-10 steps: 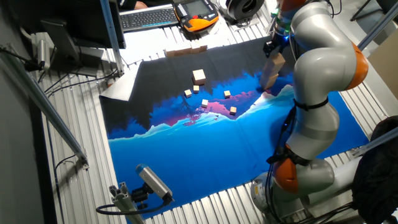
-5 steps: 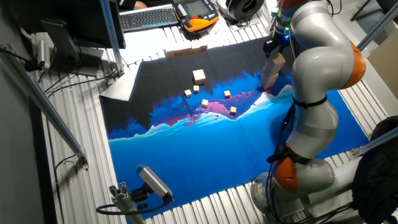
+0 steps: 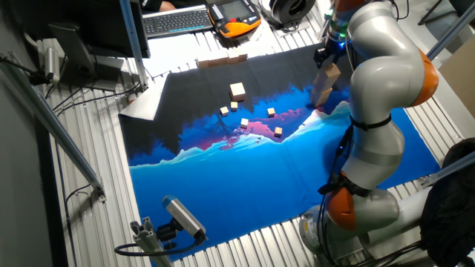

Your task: Stack the blocks in a vertical line of five

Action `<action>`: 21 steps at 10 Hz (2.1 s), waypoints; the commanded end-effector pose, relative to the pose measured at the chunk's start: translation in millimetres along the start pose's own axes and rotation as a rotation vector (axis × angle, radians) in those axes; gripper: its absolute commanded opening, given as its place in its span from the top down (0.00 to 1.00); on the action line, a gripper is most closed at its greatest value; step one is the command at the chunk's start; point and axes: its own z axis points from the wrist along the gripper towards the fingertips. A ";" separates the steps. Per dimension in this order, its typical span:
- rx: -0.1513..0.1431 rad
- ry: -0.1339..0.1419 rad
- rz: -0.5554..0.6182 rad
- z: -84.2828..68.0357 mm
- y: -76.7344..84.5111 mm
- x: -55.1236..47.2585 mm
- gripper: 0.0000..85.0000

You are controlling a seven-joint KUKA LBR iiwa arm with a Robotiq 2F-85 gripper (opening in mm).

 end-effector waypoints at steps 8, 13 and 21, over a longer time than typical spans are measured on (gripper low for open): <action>-0.002 -0.018 0.169 -2.9 34.9 31.5 0.40; -0.032 0.001 0.184 6.3 48.9 35.9 0.80; -0.027 -0.038 0.250 49.5 93.5 60.7 1.00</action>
